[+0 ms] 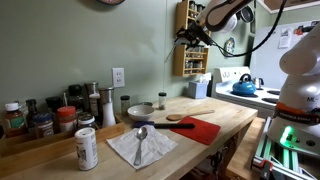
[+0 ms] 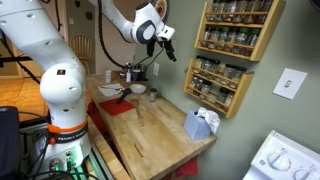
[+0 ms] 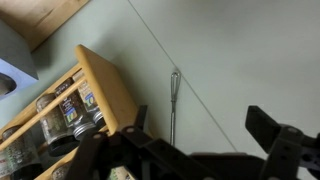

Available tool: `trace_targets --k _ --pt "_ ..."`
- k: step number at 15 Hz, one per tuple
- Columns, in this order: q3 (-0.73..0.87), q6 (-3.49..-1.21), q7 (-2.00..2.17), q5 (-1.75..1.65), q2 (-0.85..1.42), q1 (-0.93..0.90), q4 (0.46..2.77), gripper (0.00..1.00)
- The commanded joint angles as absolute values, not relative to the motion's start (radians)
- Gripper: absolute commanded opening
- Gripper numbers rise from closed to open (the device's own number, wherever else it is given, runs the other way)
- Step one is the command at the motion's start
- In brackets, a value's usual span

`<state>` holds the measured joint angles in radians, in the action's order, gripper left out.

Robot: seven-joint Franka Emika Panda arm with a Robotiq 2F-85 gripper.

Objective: Pick up the whisk from the left side of the bottom spice rack and put it on the table

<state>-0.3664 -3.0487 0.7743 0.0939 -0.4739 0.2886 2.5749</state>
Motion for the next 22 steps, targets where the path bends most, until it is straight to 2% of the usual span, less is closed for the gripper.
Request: trace_targets --k 1,6,15,16,22 --pt "-0.486 -3.171 0.875 0.076 -0.414 0.425 2.575 1.00" --pt "-0.568 -3.278 0.866 0.086 -0.315 0.529 2.540 1.00" --pt "-0.544 -3.273 0.848 0.092 -0.292 0.499 2.528 1.00" --pt "-0.519 -3.326 0.843 0.094 -0.237 0.466 2.505 1.00" --pt "-0.554 -3.532 0.841 0.103 -0.136 0.534 2.490 1.00"
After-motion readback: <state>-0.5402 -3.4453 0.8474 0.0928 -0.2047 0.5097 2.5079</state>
